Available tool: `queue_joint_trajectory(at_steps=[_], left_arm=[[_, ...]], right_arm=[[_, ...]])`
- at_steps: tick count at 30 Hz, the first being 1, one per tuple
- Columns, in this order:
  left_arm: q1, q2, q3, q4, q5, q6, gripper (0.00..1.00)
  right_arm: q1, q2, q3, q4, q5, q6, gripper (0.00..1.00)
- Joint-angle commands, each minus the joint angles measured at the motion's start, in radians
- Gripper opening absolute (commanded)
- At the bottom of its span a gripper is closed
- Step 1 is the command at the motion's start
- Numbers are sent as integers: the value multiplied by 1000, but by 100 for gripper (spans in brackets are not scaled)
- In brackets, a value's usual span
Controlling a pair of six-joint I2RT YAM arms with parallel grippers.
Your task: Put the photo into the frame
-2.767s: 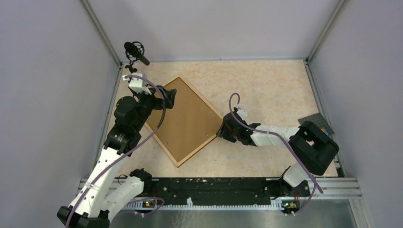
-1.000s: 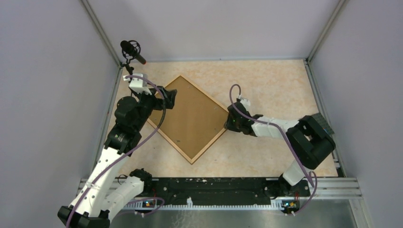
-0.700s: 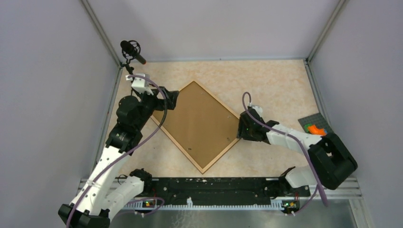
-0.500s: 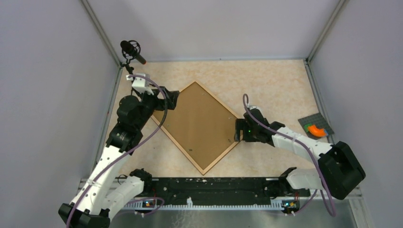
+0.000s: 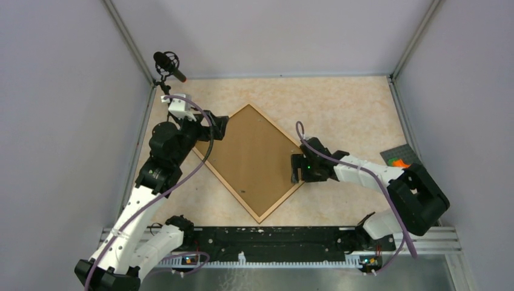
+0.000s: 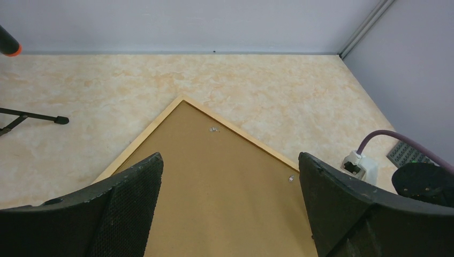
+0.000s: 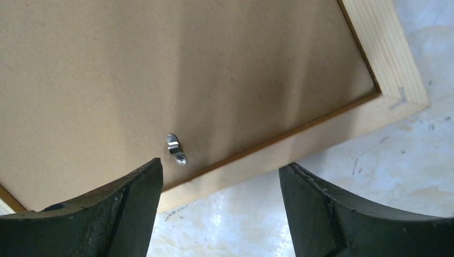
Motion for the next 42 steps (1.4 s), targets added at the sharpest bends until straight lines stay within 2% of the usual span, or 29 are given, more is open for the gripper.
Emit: queue_joint_trajectory(at_steps=[1, 5, 8, 12, 16, 22, 23, 24, 25, 26, 29, 33, 35, 39, 42], left_arm=[[5, -8, 1, 48, 14, -6, 99], [4, -10, 1, 48, 18, -8, 99], [5, -9, 0, 48, 19, -8, 99], [4, -8, -1, 50, 22, -9, 99], [4, 7, -6, 52, 22, -11, 99], [4, 120, 7, 31, 24, -24, 99], [4, 155, 17, 21, 21, -25, 99], [4, 192, 24, 14, 15, -27, 99], [4, 239, 36, 1, 5, -33, 99], [9, 315, 61, -24, -9, -47, 99], [19, 525, 229, -163, 1, -34, 99], [26, 851, 539, -395, -132, 16, 98], [40, 973, 653, -485, -140, 31, 96], [87, 1125, 755, -495, -176, 86, 92], [110, 1207, 809, -502, -135, 125, 83]], right_arm=[[48, 85, 61, -44, 82, 16, 79], [61, 148, 113, -102, 163, 37, 77], [67, 169, 134, -126, 195, 38, 68], [68, 175, 141, -140, 233, 28, 65], [43, 214, 195, -221, 330, -53, 63], [-81, 242, 220, -220, 317, -247, 57], [-98, 250, 230, -226, 322, -272, 49], [-116, 264, 237, -225, 332, -297, 37], [-129, 270, 242, -219, 338, -322, 31], [-138, 276, 246, -209, 335, -349, 30], [-158, 277, 253, -188, 311, -404, 42], [-247, 232, 260, -185, 186, -374, 53], [-280, 183, 249, -172, 124, -359, 60], [-283, 39, 210, -151, 32, -341, 76], [-283, -98, 166, -113, -12, -317, 98]])
